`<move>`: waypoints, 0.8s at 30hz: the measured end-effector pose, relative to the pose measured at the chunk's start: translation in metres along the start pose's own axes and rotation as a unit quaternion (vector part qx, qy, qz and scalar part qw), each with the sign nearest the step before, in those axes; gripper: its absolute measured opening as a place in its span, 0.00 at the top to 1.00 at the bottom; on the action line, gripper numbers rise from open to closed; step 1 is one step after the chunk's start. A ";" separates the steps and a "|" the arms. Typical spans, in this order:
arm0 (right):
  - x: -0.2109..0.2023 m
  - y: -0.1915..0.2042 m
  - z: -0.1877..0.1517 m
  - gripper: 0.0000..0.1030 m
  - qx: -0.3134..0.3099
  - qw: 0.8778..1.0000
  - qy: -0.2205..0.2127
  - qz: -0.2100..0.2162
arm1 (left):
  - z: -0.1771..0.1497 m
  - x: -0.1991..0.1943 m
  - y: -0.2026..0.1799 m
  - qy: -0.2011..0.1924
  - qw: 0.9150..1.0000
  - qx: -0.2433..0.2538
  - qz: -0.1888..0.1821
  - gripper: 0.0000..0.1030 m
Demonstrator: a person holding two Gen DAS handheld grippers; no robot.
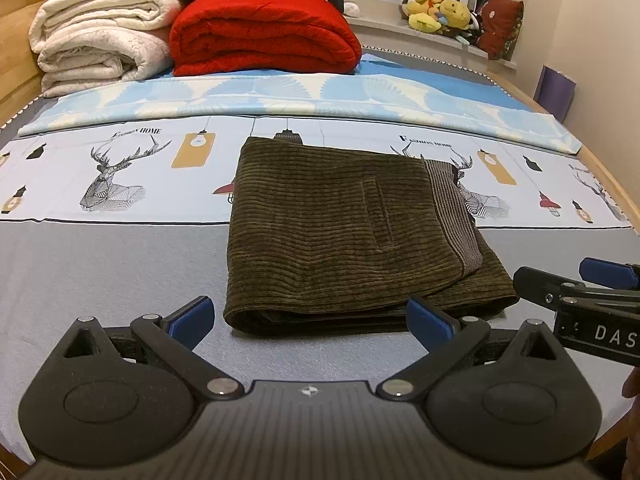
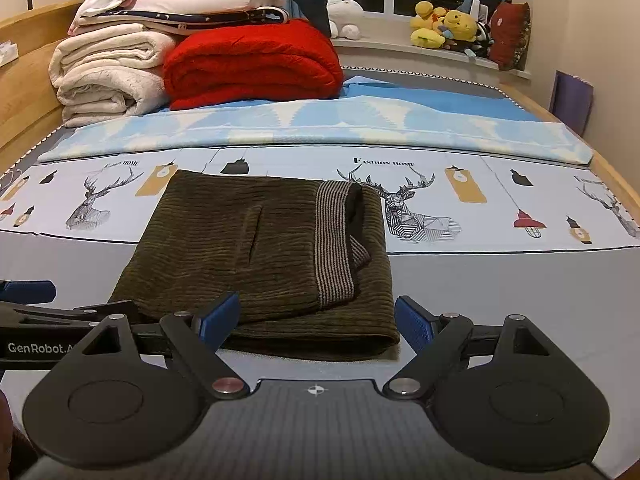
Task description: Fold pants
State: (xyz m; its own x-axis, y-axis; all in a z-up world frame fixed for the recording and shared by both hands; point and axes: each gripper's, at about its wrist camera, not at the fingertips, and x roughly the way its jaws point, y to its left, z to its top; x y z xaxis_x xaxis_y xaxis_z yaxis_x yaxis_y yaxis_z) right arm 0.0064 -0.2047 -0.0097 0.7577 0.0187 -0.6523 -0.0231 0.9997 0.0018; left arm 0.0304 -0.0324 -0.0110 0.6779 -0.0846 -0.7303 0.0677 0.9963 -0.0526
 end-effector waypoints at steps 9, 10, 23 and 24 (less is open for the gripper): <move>0.000 0.000 0.000 0.17 0.001 1.000 0.000 0.000 | -0.001 -0.001 -0.002 0.002 1.000 0.004 -0.002 0.01; 0.000 0.000 0.000 0.17 0.000 1.000 0.000 0.000 | 0.000 -0.001 -0.002 0.002 1.000 0.005 -0.003 0.01; 0.000 0.002 -0.002 0.17 -0.006 1.000 0.001 0.003 | -0.001 0.002 -0.003 0.005 1.000 0.008 -0.007 0.01; 0.000 0.002 -0.002 0.17 -0.007 1.000 0.002 0.003 | -0.001 0.002 -0.003 0.005 1.000 0.008 -0.007 0.01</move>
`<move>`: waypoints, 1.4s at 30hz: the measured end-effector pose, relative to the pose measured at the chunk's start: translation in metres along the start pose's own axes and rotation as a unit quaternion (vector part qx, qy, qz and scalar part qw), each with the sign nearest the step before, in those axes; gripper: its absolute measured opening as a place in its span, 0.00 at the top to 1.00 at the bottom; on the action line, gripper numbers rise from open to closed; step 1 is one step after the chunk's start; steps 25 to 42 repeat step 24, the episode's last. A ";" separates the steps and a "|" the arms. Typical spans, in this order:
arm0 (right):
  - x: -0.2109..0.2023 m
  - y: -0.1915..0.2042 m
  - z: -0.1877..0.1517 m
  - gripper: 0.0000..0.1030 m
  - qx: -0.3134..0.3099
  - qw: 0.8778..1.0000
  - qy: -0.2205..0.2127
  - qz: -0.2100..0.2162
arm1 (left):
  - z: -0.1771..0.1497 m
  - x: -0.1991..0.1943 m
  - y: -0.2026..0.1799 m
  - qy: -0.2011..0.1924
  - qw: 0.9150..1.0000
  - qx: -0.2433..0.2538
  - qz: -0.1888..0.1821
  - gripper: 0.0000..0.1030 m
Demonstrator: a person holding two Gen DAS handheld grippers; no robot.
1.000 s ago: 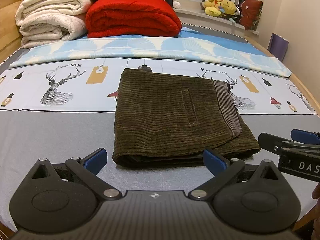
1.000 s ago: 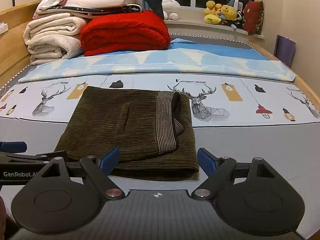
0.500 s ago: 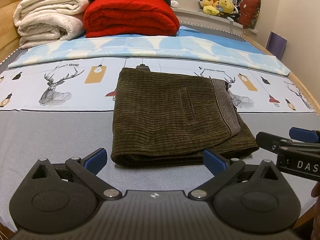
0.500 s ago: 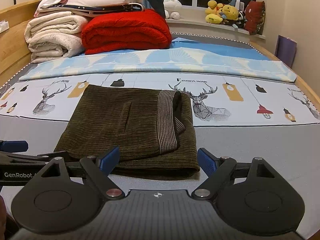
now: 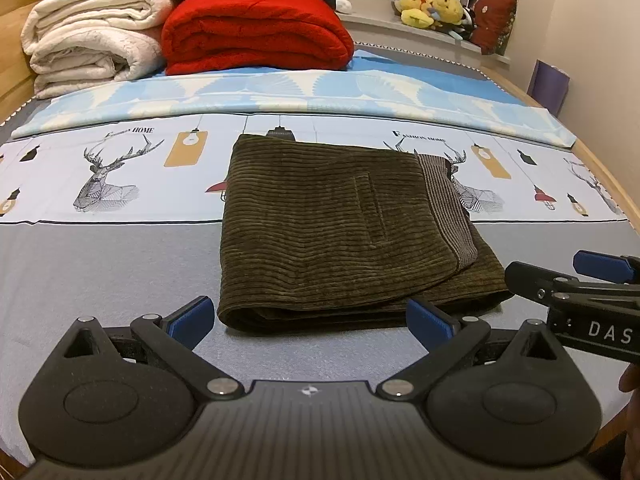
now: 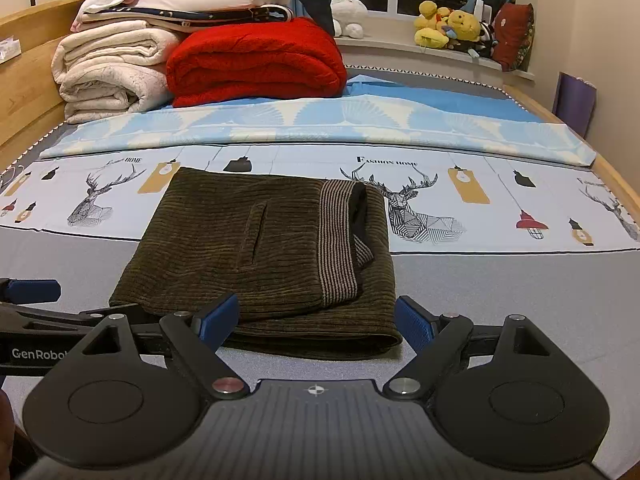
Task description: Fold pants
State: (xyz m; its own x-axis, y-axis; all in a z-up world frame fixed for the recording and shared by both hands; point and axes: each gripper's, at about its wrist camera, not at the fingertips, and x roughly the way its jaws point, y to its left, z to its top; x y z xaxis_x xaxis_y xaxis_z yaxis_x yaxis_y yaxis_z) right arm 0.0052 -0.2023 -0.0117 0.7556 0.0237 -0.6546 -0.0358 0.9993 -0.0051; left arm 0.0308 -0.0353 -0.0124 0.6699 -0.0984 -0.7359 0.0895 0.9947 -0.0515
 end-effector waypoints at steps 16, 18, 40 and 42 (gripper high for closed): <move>0.000 0.001 0.000 0.17 0.000 1.000 0.000 0.000 | 0.000 0.000 -0.001 0.000 1.000 0.000 0.000 0.01; 0.000 0.001 0.000 0.16 0.000 1.000 0.001 0.000 | 0.000 0.000 -0.001 0.000 1.000 0.000 0.000 0.01; 0.000 0.001 0.000 0.16 0.000 1.000 0.000 0.000 | -0.002 0.000 -0.001 0.000 1.000 0.004 -0.004 0.01; 0.000 0.001 0.000 0.16 0.000 1.000 0.000 0.000 | -0.002 0.000 -0.001 0.000 1.000 0.004 -0.004 0.01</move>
